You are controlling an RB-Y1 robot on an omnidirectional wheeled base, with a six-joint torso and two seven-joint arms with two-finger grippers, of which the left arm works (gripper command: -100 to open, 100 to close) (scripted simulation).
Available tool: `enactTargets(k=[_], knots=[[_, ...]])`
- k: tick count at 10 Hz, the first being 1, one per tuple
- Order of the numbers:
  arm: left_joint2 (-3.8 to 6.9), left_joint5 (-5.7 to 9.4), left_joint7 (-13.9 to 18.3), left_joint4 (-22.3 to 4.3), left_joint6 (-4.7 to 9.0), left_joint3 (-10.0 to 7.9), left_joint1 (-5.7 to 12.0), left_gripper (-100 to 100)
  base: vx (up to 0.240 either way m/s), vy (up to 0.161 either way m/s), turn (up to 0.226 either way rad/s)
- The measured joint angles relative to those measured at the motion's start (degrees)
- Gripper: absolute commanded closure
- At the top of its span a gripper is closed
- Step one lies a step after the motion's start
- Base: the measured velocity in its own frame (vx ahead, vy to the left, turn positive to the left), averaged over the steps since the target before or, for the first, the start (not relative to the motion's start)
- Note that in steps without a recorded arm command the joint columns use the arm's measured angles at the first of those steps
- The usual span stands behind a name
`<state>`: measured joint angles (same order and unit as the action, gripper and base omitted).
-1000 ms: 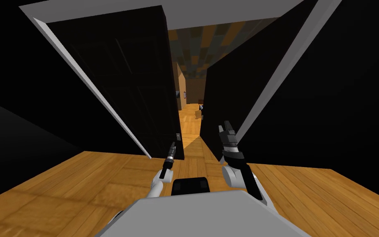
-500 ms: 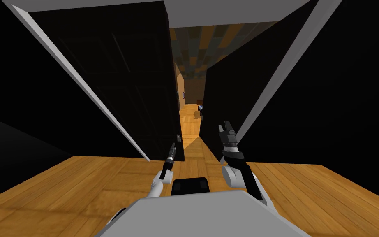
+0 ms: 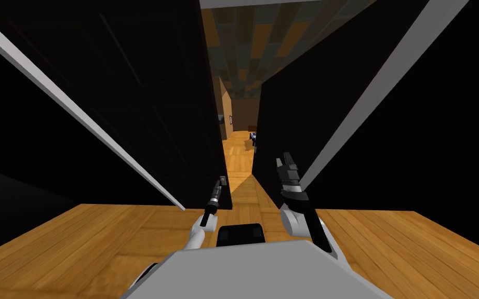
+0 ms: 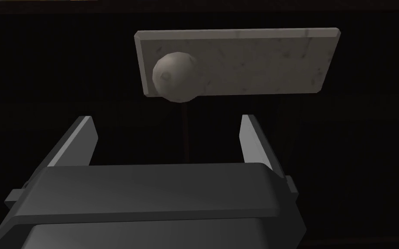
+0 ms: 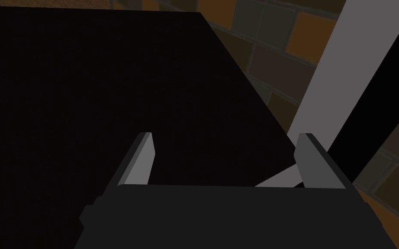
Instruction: Push the door open
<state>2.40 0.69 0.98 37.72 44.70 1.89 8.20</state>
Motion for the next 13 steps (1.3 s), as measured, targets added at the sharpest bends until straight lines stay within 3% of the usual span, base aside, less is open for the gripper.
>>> enactTargets(k=[3,4,9,13], knots=[[-0.85,0.20,-0.09,-0.75,0.44,-0.34,0.30,-100,0.143,-0.018,-0.011],[-0.94,0.19,-0.10,-0.77,0.58,-0.33,0.26,100,-0.016,0.000,-0.007],[-0.86,0.17,-0.13,-0.83,0.32,-0.31,0.26,100,-0.012,0.002,-0.003],[-0.43,0.48,-0.86,-0.63,-0.26,-0.88,-0.38,100,0.141,-0.043,0.034]])
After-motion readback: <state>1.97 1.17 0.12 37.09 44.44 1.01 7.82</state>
